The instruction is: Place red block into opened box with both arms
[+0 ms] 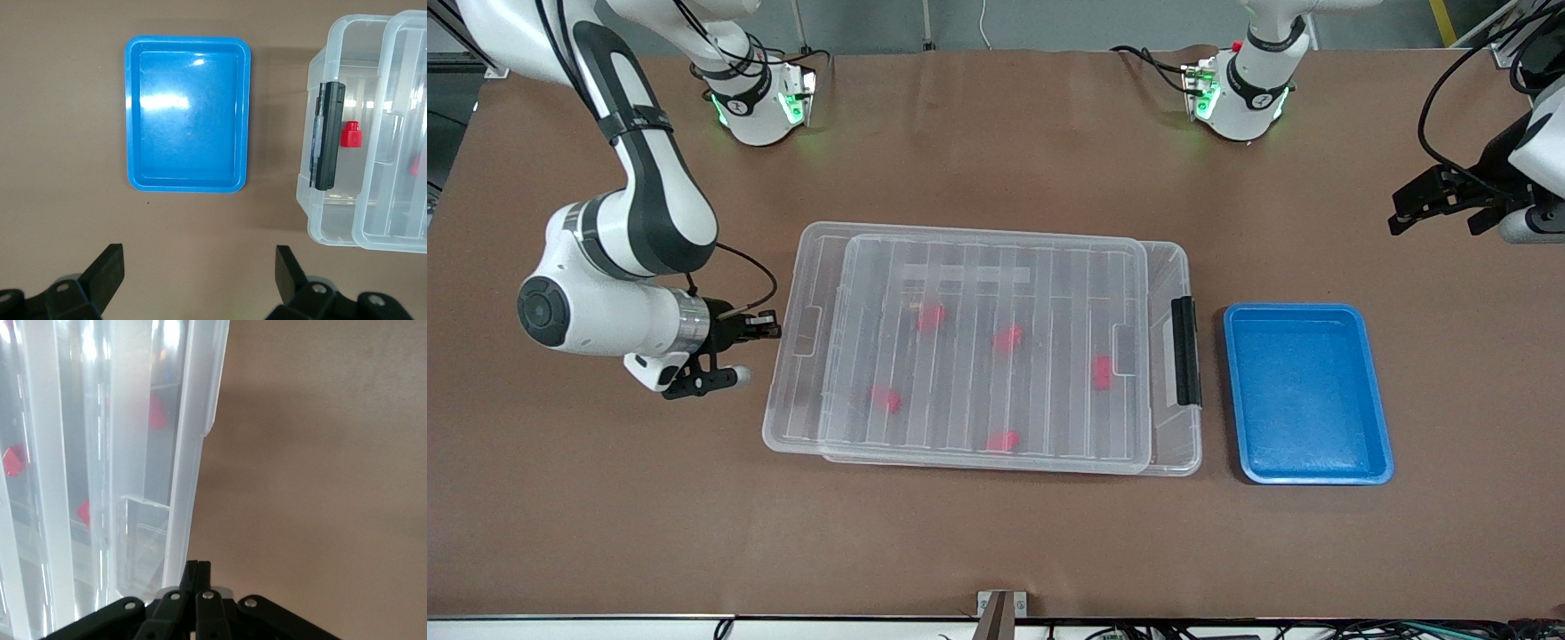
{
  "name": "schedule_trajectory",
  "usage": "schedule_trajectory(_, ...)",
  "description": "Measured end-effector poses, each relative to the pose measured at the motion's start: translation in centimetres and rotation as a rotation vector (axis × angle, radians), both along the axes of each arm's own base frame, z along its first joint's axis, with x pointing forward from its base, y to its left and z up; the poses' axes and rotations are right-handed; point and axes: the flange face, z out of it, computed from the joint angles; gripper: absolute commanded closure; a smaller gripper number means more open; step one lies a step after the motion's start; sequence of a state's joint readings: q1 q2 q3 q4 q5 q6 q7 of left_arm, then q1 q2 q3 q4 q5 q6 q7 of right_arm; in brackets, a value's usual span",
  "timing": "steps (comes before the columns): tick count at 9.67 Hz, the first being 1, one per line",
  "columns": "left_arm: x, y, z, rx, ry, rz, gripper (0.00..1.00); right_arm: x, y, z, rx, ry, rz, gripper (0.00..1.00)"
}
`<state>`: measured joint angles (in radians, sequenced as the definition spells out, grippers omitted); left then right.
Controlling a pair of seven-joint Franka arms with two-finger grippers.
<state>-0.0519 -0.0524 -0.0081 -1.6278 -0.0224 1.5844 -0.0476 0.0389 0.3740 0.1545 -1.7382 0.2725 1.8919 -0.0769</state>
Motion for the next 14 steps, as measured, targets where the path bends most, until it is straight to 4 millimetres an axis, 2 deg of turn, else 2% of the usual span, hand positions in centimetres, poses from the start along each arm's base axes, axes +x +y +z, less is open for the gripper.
schedule_trajectory(3,0.0,0.0,0.0,0.000,-0.001,0.000,0.00,0.3,0.9,-0.1,0.003,0.000,0.001,0.98)
schedule_trajectory(4,0.0,0.0,0.1,0.000,-0.002,0.000,0.00,0.4,1.0,-0.1,0.004,-0.001,0.002,0.74)
schedule_trajectory(5,0.0,0.0,0.1,0.000,-0.002,0.000,0.00,0.6,0.9,0.2,0.004,-0.005,-0.001,0.15)
schedule_trajectory(6,0.0,0.0,0.1,0.000,-0.002,0.000,0.00,0.8,0.3,0.7,0.000,-0.004,-0.003,0.00)
schedule_trajectory(7,0.0,0.0,0.1,0.000,-0.002,-0.001,0.00,1.4,-1.0,1.9,-0.044,-0.014,0.009,0.00)
schedule_trajectory(8,0.0,0.0,0.1,0.000,-0.003,-0.001,0.00,2.1,-3.3,4.2,-0.129,-0.057,0.018,0.00)
schedule_trajectory(10,0.0,-0.1,0.1,0.000,-0.003,-0.001,0.00,2.1,-9.0,11.6,-0.241,-0.172,-0.065,0.00)
schedule_trajectory(12,0.0,-0.1,0.1,0.000,-0.003,-0.001,0.00,-0.6,-15.4,19.3,-0.275,-0.241,-0.175,0.00)
schedule_trajectory(14,0.0,-0.1,0.1,0.000,-0.003,-0.002,0.00,-4.9,-19.9,24.6,-0.282,-0.227,-0.194,0.00)
